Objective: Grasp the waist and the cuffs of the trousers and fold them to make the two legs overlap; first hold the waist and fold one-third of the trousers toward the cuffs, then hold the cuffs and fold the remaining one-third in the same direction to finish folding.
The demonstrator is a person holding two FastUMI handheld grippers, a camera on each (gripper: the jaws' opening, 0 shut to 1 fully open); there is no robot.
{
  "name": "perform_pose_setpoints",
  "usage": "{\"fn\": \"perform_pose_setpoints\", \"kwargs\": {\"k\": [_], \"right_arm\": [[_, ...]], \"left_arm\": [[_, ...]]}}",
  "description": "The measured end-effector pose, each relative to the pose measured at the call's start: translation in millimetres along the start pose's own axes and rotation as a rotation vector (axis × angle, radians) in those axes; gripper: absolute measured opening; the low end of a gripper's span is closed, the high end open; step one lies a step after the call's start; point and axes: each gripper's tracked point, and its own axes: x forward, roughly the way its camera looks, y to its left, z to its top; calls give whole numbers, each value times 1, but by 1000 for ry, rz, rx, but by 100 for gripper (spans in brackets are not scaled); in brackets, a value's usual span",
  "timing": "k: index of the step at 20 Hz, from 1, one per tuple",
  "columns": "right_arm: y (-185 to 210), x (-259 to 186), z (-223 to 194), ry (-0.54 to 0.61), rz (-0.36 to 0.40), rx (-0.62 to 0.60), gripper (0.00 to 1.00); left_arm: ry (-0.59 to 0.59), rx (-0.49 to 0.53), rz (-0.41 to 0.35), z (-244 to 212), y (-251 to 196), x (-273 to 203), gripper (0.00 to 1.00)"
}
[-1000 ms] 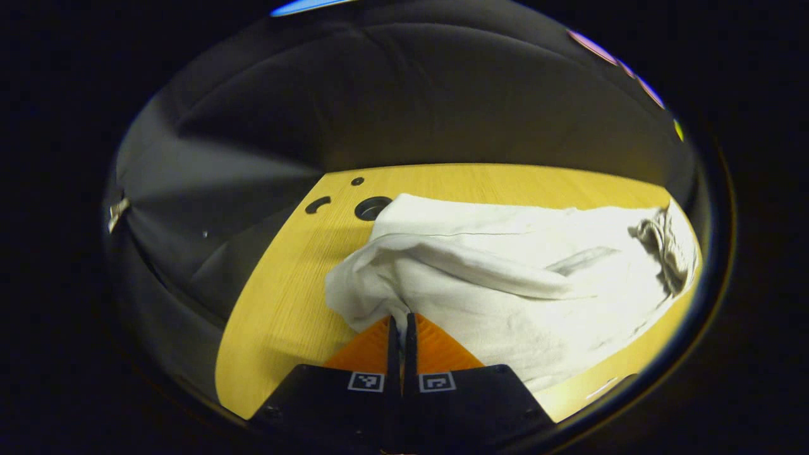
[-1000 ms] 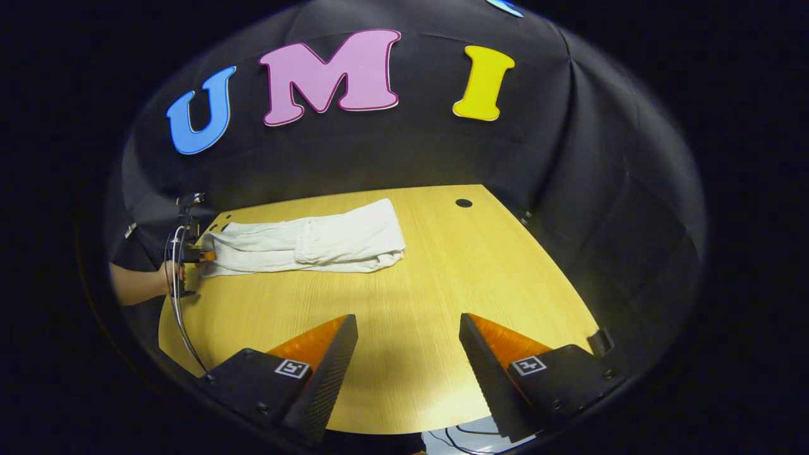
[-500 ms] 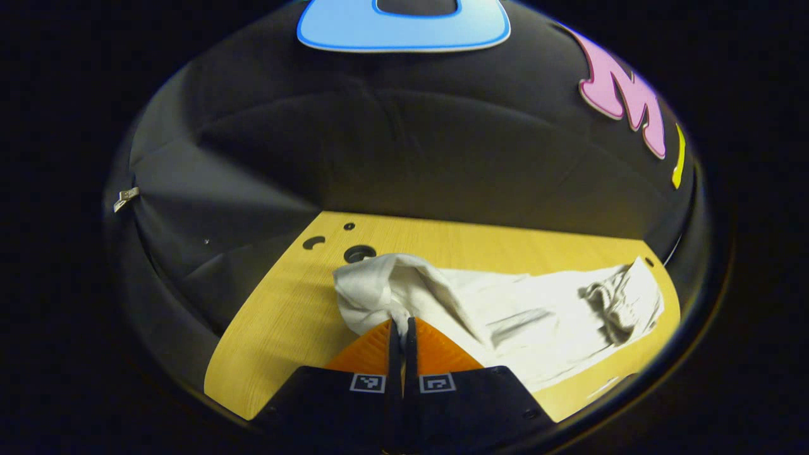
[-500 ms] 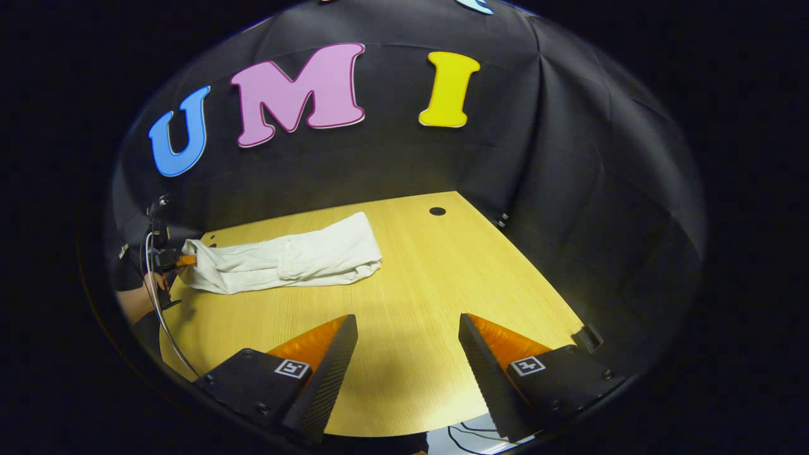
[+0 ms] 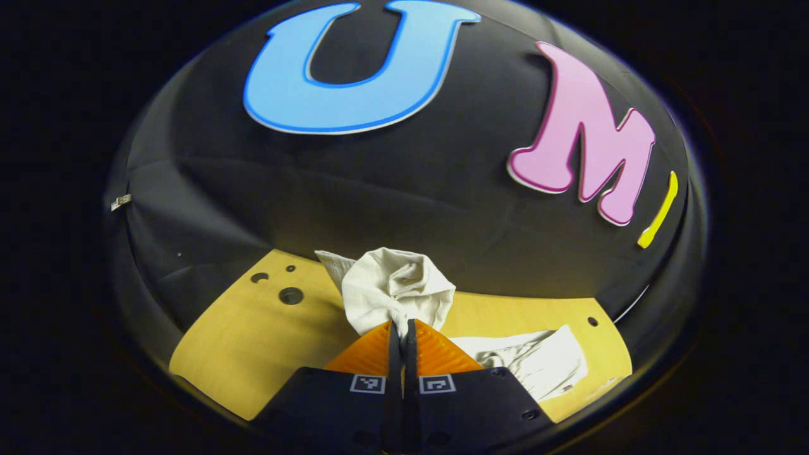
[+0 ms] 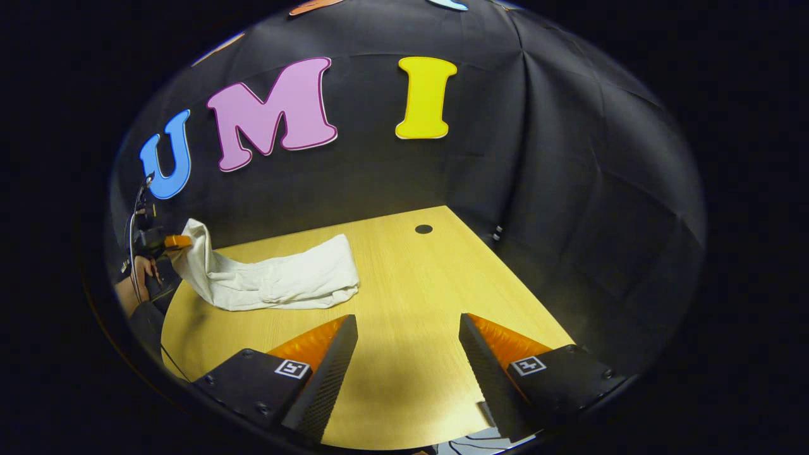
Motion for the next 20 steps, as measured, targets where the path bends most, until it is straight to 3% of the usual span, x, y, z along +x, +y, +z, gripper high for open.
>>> {"fn": "perform_pose_setpoints", "kwargs": {"k": [9,15,20], "right_arm": [[-52,37,12,-14,80,-48,99],[-81,54,19,-14,120,-51,99],[-102,60,16,-11,126,-37,99]], "left_arm": [[-51,-48,-103,21,-166,2,5],[-12,-32,-185,-13,-265,11,5],[68,-2,-196,-54,-311,22,5]]}}
